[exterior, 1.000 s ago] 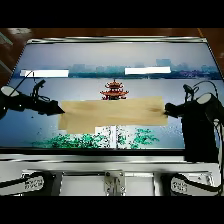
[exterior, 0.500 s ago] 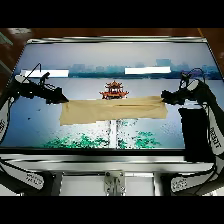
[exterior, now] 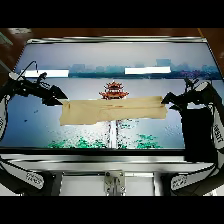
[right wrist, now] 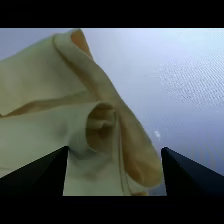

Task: Fold the shirts.

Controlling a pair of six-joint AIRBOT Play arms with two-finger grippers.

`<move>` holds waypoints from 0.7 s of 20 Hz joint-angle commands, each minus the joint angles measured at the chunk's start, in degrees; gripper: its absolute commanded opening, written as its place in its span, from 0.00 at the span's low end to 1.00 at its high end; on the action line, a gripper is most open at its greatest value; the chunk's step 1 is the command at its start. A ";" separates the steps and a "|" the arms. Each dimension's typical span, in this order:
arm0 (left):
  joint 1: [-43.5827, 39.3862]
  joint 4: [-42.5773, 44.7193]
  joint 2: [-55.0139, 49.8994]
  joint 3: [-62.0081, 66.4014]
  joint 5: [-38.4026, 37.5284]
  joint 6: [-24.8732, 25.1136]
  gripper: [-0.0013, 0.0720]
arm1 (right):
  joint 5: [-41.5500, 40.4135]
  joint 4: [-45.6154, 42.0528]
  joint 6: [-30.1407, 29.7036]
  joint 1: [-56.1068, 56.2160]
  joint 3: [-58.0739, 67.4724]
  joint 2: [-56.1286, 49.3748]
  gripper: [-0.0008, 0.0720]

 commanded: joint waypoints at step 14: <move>-32.06 -8.59 2.05 0.46 25.27 -0.76 0.08 | 11.87 15.39 -7.32 1.42 0.07 21.92 0.09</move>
